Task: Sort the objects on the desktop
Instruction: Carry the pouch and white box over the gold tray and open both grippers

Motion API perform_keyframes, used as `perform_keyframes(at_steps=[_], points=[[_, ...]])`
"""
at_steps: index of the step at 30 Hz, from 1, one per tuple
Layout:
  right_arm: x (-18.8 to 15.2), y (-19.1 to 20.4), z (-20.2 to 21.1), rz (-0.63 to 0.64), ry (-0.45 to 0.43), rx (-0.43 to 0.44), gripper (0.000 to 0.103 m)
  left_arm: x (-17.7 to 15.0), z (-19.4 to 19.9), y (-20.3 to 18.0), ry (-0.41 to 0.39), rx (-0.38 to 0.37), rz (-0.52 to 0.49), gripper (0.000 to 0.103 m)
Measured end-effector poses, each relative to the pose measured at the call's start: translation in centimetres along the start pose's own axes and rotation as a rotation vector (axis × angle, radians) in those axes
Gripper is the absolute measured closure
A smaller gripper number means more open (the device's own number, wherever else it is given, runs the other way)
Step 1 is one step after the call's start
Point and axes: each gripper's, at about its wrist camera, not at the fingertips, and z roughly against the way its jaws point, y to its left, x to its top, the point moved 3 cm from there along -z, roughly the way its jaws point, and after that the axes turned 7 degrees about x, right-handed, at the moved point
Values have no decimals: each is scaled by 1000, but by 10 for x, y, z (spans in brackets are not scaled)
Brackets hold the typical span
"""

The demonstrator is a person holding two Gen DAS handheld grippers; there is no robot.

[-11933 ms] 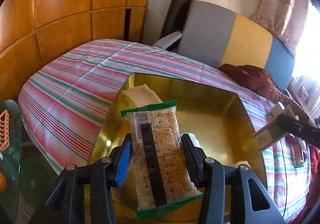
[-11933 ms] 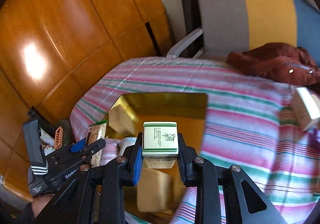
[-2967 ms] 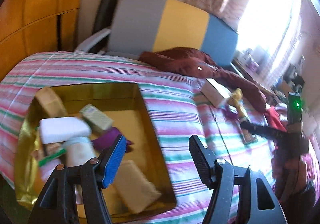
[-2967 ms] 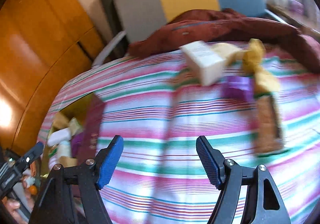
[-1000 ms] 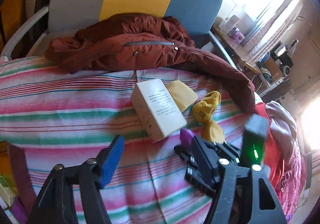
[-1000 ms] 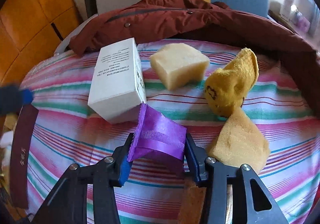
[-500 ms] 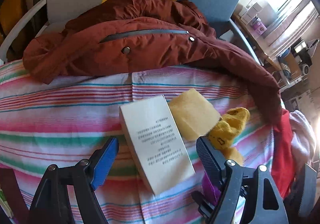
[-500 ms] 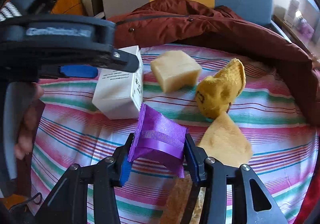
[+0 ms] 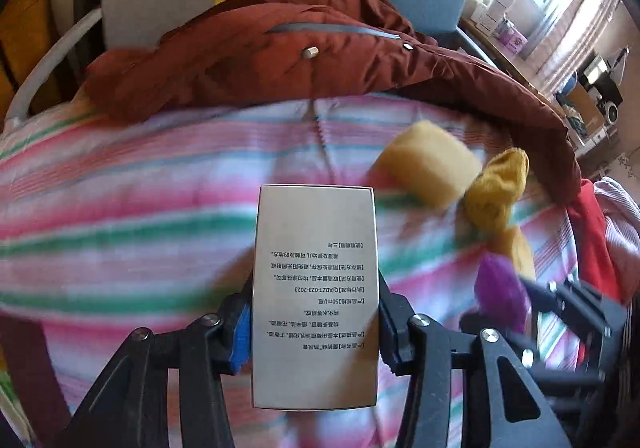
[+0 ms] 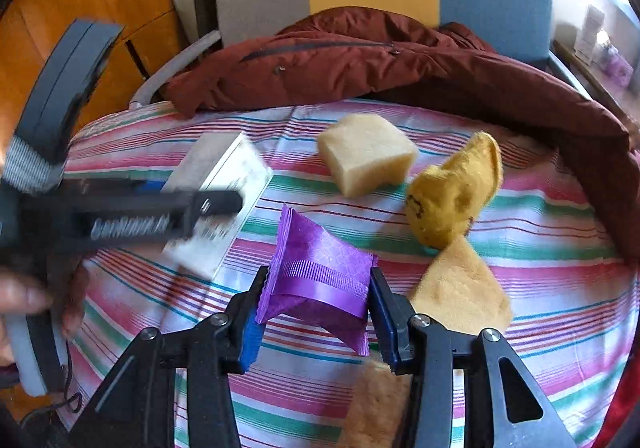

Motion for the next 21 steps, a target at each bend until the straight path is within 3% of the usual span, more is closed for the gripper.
perform_keyframes(at_steps=[12,21], points=[[-9,54,-13,137,-2,63,56,-64,91,39,-204,100,24,53],[-18,93,-17,182,6,138,56,-100,134,87,-265,161,88,53]])
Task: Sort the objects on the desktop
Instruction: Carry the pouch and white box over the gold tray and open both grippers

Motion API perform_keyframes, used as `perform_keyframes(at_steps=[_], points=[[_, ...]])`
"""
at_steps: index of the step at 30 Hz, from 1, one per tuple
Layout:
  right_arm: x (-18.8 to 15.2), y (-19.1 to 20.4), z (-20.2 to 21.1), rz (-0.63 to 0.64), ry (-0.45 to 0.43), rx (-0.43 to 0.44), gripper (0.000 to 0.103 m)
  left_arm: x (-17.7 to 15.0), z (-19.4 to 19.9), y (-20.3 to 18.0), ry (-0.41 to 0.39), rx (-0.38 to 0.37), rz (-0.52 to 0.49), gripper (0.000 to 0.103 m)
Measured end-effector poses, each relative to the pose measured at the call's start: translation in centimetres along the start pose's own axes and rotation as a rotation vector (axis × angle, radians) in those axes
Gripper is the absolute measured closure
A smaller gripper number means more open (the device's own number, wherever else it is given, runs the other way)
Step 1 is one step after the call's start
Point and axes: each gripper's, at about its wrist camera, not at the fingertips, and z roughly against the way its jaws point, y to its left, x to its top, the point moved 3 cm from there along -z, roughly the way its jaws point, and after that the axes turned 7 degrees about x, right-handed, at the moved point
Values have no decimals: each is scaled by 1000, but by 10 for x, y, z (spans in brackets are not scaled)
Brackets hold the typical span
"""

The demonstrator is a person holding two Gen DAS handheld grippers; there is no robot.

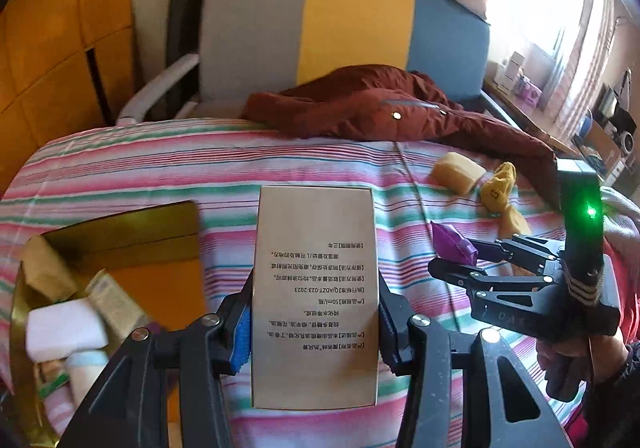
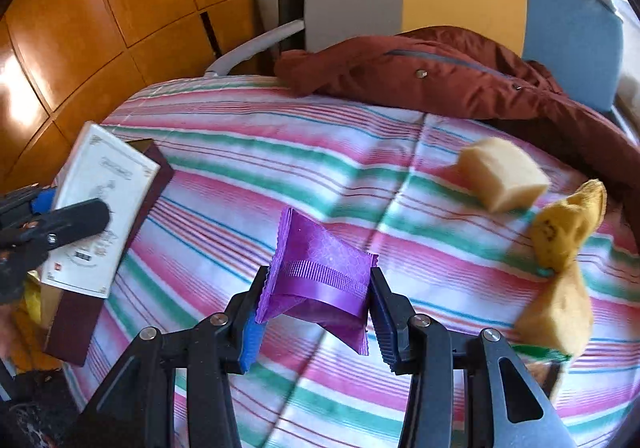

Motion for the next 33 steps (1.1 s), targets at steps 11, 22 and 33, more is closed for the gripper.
perform_keyframes(at_steps=[11,22,33], points=[[3,57,-2,19,2,55,56,-28,25,59,-10,15,96,53],[23,157,0,59,-47,172,56,-52,58,160,-51,45,286,53],[31,226,-29,94,-4,225,56,-56,49,222,-33,47,381,53]])
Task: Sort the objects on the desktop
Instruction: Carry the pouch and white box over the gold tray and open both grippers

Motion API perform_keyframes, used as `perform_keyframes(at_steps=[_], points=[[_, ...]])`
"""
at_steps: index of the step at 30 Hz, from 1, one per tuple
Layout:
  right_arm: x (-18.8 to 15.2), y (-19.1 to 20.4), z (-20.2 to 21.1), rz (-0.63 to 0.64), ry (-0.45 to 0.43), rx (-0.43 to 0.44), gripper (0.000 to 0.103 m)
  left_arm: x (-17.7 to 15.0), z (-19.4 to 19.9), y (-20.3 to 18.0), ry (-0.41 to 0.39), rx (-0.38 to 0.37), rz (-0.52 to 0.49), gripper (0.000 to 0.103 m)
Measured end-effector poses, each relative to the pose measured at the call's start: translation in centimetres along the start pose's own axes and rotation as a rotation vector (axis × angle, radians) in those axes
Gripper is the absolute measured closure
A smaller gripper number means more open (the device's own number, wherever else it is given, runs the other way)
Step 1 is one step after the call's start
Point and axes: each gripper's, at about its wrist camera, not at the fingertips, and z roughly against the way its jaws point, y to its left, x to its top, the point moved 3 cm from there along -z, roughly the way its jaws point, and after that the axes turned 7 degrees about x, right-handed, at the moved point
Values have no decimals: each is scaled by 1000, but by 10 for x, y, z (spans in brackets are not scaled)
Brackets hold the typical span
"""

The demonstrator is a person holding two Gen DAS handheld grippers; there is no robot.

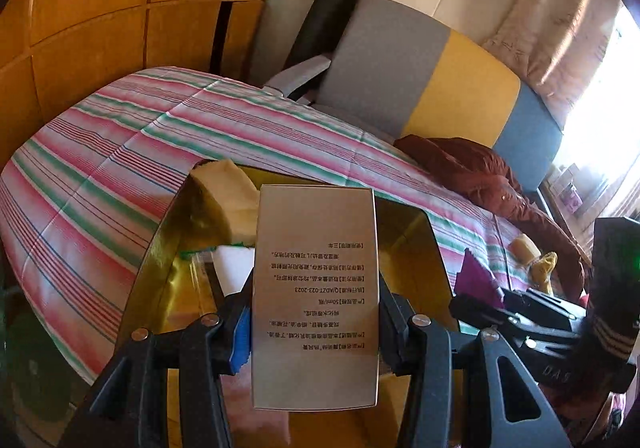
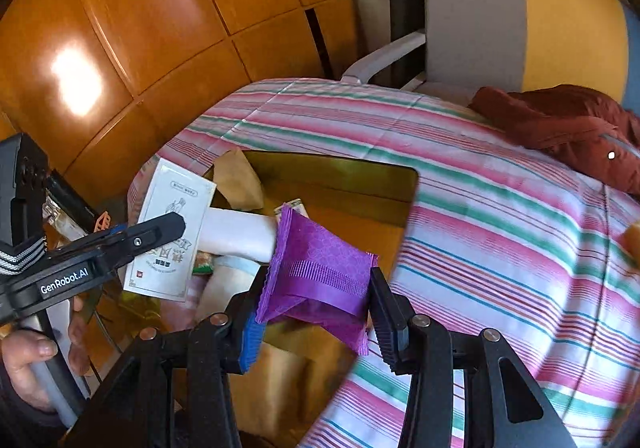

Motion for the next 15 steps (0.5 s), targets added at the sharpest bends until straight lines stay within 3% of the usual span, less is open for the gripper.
perform_keyframes(at_steps=[9,15], points=[[25,0,-26,-69,1,-18,52,32,-30,5,10,-14,38,48],[27,0,-30,-87,-2,-22,49,30,-33,11,23,5,61,46]])
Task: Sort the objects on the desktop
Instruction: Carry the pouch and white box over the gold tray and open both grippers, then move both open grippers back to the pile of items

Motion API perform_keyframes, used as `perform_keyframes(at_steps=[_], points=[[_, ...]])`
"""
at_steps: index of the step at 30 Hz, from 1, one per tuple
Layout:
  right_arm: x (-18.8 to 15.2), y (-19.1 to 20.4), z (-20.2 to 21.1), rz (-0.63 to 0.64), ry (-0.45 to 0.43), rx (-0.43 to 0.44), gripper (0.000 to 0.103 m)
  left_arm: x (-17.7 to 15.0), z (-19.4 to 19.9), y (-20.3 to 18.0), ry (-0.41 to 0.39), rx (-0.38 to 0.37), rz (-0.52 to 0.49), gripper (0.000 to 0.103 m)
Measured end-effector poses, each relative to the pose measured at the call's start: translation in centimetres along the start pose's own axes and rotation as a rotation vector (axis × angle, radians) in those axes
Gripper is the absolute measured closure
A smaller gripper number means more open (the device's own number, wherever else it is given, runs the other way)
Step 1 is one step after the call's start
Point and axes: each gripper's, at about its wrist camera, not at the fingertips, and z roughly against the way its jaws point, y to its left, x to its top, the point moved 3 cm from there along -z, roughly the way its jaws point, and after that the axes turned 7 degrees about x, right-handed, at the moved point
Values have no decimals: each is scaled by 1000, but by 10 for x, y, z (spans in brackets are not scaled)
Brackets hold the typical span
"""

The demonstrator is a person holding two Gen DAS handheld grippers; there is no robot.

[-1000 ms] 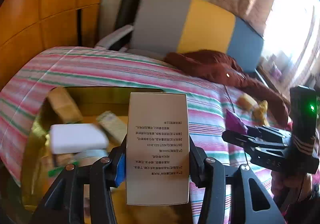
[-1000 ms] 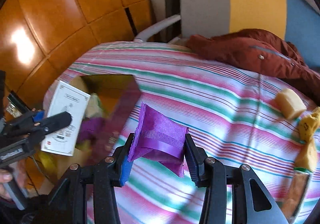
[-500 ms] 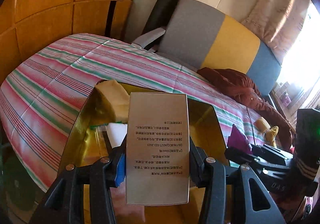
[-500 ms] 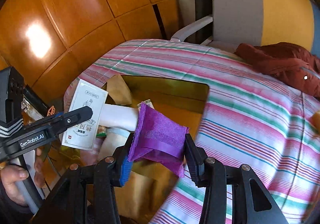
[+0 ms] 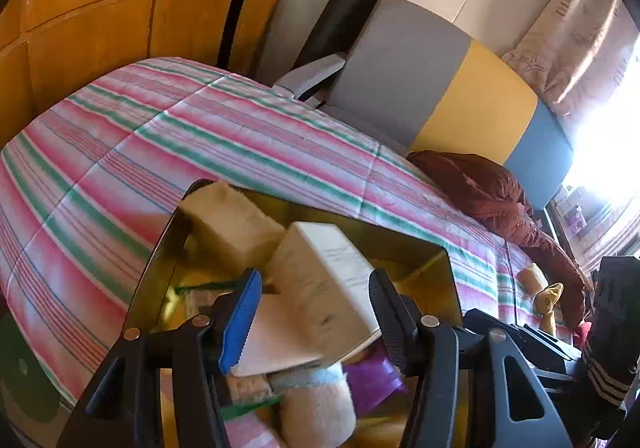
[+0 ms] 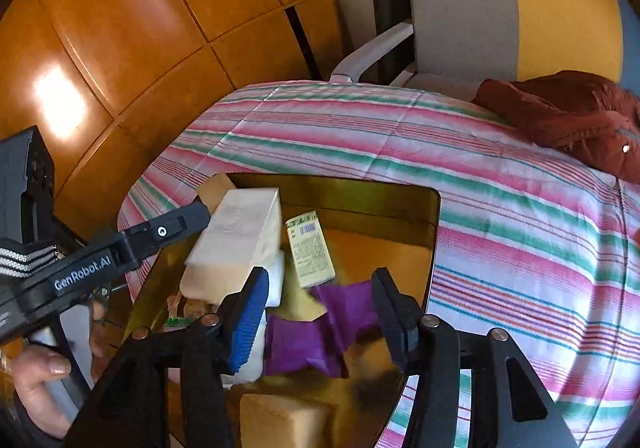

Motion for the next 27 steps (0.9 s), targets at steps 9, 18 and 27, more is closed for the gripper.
perform_keyframes(at_steps=[9,18,27], points=[[-24,-10,5,-46,-4,-10,43,-33,13,0,2,12,-23,46],[-42,-14,31,-60,-52,-51,36,-59,34,-18,-15,2,-102,46],[-66,-49,61,-159,-85,-95,28,-71,44,-45,-8,-46,-157,46]])
